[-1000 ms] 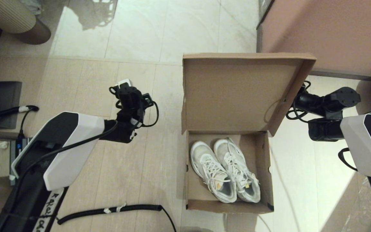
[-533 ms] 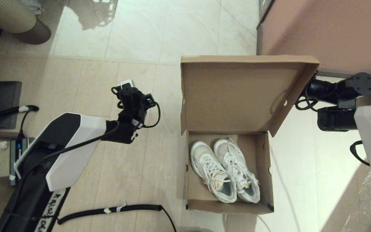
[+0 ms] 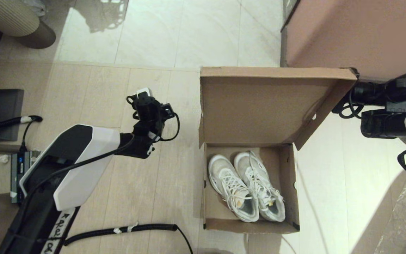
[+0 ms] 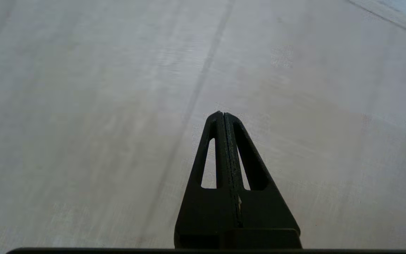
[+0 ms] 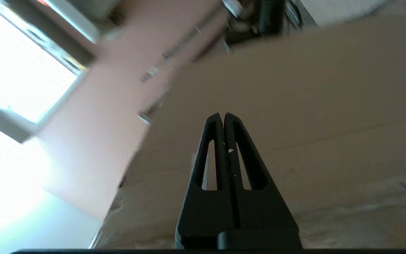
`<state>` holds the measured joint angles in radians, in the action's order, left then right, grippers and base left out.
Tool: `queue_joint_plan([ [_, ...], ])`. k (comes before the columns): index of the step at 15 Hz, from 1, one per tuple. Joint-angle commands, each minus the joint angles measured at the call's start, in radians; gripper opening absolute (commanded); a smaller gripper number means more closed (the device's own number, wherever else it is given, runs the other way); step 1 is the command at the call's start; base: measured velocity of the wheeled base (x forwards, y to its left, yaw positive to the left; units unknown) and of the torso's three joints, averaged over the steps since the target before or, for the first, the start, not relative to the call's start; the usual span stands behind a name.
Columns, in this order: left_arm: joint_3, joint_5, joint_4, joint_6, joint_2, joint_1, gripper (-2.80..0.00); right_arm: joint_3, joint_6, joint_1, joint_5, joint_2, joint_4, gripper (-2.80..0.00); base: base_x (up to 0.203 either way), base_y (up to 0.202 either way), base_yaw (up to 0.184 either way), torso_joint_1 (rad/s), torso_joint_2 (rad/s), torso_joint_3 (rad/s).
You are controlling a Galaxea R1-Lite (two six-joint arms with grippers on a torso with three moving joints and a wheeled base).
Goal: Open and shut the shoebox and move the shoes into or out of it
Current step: Close the shoe box
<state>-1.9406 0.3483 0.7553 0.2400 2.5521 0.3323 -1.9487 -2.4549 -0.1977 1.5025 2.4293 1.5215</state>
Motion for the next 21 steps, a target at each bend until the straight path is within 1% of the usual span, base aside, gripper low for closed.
queue_joint_plan([
  [1, 0.000, 0.001, 0.006, 0.002, 0.000, 0.011, -2.80, 0.002, -0.014, -0.008, 0.027, -0.019, 0.008, -2.80, 0.000, 0.000, 0.000, 0.000, 0.00, 0.000],
  [3, 0.000, 0.000, 0.006, 0.002, 0.000, 0.011, -2.80, 0.002, -0.026, -0.019, 0.027, -0.034, 0.008, -2.80, 0.000, 0.000, 0.000, 0.000, 0.00, 0.000],
  [5, 0.000, 0.000, 0.006, 0.004, 0.001, 0.014, -2.80, 0.006, -0.063, -0.023, 0.027, -0.044, 0.008, -2.80, 0.000, 0.000, 0.000, 0.000, 0.00, 0.000],
  [8, 0.000, -0.003, 0.004, 0.002, 0.002, 0.014, -2.80, 0.052, -0.074, -0.023, 0.027, -0.079, 0.008, -2.80, 0.000, 0.000, 0.000, 0.000, 0.00, 0.000],
  [11, 0.000, -0.028, 0.004, 0.002, 0.003, 0.016, -2.80, 0.196, -0.077, -0.018, 0.027, -0.142, 0.008, -2.80, 0.000, 0.000, 0.000, 0.000, 0.00, 0.000],
  [17, 0.000, -0.032, 0.004, 0.002, 0.002, 0.014, -2.80, 0.462, -0.018, -0.001, 0.027, -0.276, 0.008, -2.80, 0.000, 0.000, 0.000, 0.000, 0.00, 0.000],
  [19, 0.000, -0.050, 0.005, 0.002, 0.003, 0.014, -2.80, 0.588, 0.002, 0.000, 0.027, -0.332, 0.008, -2.80, 0.000, 0.000, 0.000, 0.000, 0.00, 0.000],
  [21, 0.000, -0.052, 0.006, 0.002, 0.003, 0.014, -2.80, 0.740, 0.049, 0.001, 0.027, -0.394, 0.008, -2.80, 0.000, 0.000, 0.000, 0.000, 0.00, 0.000],
])
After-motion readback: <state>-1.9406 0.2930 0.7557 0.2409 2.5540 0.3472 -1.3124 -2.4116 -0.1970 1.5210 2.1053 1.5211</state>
